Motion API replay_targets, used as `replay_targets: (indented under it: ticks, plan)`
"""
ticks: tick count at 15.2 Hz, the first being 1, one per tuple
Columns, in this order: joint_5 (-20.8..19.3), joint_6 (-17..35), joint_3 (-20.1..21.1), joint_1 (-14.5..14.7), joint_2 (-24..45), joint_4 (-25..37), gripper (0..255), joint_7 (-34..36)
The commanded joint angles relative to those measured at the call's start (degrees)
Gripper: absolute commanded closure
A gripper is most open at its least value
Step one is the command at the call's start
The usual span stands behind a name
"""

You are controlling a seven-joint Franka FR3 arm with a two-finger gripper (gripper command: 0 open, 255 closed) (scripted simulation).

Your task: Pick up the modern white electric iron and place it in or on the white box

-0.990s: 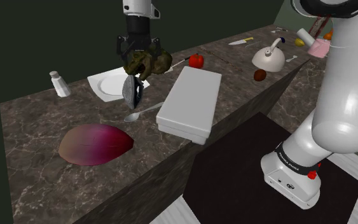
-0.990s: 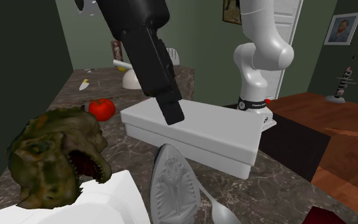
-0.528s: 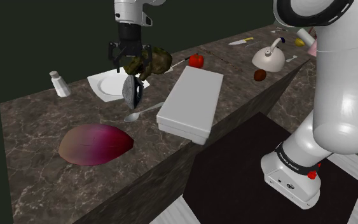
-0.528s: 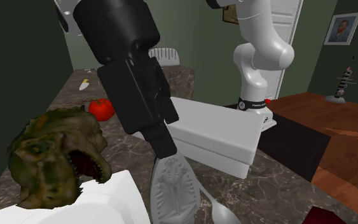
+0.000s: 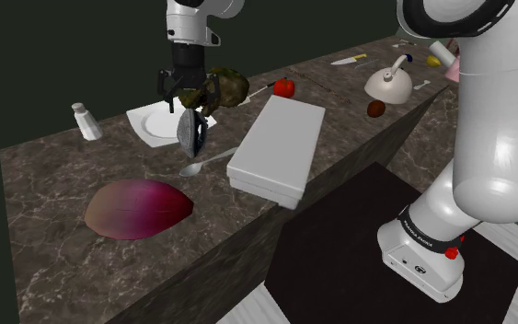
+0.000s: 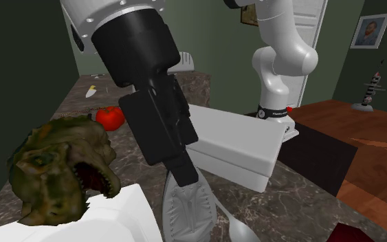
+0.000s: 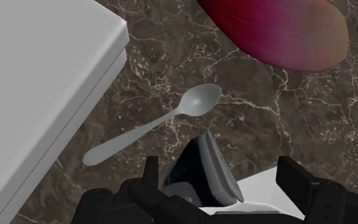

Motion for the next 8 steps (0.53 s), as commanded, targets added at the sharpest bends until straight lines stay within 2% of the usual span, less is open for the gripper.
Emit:
replay_targets:
  ticks: [1, 2, 3, 8]
  plan:
    - [0.0, 0.0, 0.0, 0.0, 0.0, 0.0, 0, 0.0]
    - [0.0, 0.0, 0.0, 0.0, 0.0, 0.0, 0, 0.0]
    - [0.0, 0.0, 0.0, 0.0, 0.0, 0.0, 255, 0.0]
    - [0.0, 0.0, 0.0, 0.0, 0.0, 0.0, 255, 0.0]
